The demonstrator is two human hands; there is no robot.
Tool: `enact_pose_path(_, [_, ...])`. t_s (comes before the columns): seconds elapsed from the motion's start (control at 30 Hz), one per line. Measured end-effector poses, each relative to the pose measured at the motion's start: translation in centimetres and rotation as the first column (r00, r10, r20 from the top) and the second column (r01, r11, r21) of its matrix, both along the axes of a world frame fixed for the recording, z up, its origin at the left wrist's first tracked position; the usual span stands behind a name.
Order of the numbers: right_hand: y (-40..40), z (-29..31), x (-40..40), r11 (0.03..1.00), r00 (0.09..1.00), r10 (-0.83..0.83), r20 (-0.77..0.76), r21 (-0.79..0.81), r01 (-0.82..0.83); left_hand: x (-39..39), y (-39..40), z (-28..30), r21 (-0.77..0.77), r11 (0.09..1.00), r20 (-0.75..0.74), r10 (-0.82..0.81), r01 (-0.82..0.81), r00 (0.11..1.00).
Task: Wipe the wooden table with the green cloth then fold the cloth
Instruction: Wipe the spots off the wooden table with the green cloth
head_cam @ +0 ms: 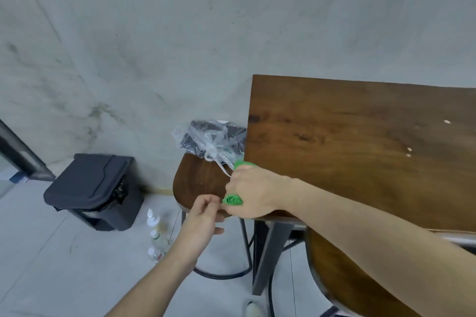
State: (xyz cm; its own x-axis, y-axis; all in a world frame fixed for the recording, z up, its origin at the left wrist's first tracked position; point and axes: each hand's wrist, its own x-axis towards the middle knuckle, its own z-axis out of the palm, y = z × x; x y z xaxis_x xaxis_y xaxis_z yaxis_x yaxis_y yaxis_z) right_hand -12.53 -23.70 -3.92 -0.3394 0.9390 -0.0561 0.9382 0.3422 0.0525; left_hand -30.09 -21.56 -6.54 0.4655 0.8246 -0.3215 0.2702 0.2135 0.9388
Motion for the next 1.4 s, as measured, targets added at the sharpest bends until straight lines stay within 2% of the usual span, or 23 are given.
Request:
enact_pose_path(0.13, [-4.5, -2.0, -1.8, 0.964, 0.986, 0.16, -0.048, 0.22, -0.146, -1.2, -1.9, 0.3, 0.037, 0.999, 0.056, 0.016, -0.018, 0.998])
enact_pose_path(0.2, [-6.4, -2.8, -1.4, 0.959, 0.982, 0.187, -0.001, 0.218, -0.182, -1.5, -2.6, 0.4, 0.108, 0.994, 0.041, -0.01, 0.006, 0.999])
enact_pose_path(0.3, [-9.2, -3.1, 0.2, 0.967, 0.976, 0.159, 0.149, 0.178, -0.185, -1.2, -3.2, 0.5, 0.324, 0.944, -0.029, -0.061, 0.067, 0.998])
enact_pose_path(0.37, [-11.0, -3.1, 1.5, 0.971, 0.964, 0.12, 0.235, 0.173, -0.163, -0.5, -3.4, 0.0, 0.512, 0.847, -0.117, -0.096, 0.143, 0.989])
enact_pose_path(0.43, [-13.0, -3.2, 3.1, 0.975, 0.956, 0.085, 0.279, 0.173, -0.137, 0.2, -4.1, -0.4, 0.673, 0.696, -0.24, -0.112, 0.248, 0.964])
enact_pose_path(0.53, [-16.8, -3.3, 6.1, 0.979, 0.95, 0.036, 0.311, 0.181, -0.097, 1.7, -5.3, -0.2, 0.802, 0.479, -0.362, -0.083, 0.356, 0.928])
enact_pose_path(0.63, [-20.9, -3.4, 9.4, 0.981, 0.935, -0.018, 0.354, 0.189, -0.052, 3.9, -6.6, -0.3, 0.817, 0.314, -0.474, -0.113, 0.484, 0.873])
enact_pose_path(0.77, [-26.8, -3.6, 14.0, 0.983, 0.895, -0.101, 0.434, 0.18, 0.024, 6.5, -8.1, -0.3, 0.787, 0.269, -0.53, -0.163, 0.555, 0.832])
enact_pose_path(0.87, [-31.3, -3.9, 17.3, 0.974, 0.885, -0.189, 0.425, 0.199, 0.112, 8.0, -9.2, -0.5, 0.777, 0.203, -0.575, -0.157, 0.596, 0.803])
enact_pose_path(0.93, [-32.8, -4.2, 18.0, 0.953, 0.892, -0.249, 0.378, 0.26, 0.156, 8.6, -9.7, -0.5, 0.774, 0.149, -0.596, -0.156, 0.615, 0.788])
enact_pose_path(1.0, [-32.9, -4.6, 16.9, 0.916, 0.919, -0.304, 0.25, 0.34, 0.211, 8.8, -9.9, -0.5, 0.777, 0.105, -0.607, -0.135, 0.621, 0.783])
enact_pose_path(1.1, [-30.3, -4.4, 13.7, 0.87, 0.912, -0.405, 0.071, 0.338, 0.36, 9.0, -9.8, -0.6, 0.786, 0.097, -0.604, -0.088, 0.611, 0.792])
enact_pose_path(1.3, [-23.6, -5.4, 8.5, 0.75, 0.854, -0.511, -0.093, 0.437, 0.496, 9.4, -9.6, -1.0, 0.811, 0.046, -0.58, -0.062, 0.583, 0.812])
enact_pose_path(1.4, [-23.7, -5.7, 9.4, 0.749, 0.851, -0.522, -0.058, 0.447, 0.49, 10.0, -9.6, -1.0, 0.804, 0.022, -0.592, -0.069, 0.595, 0.803])
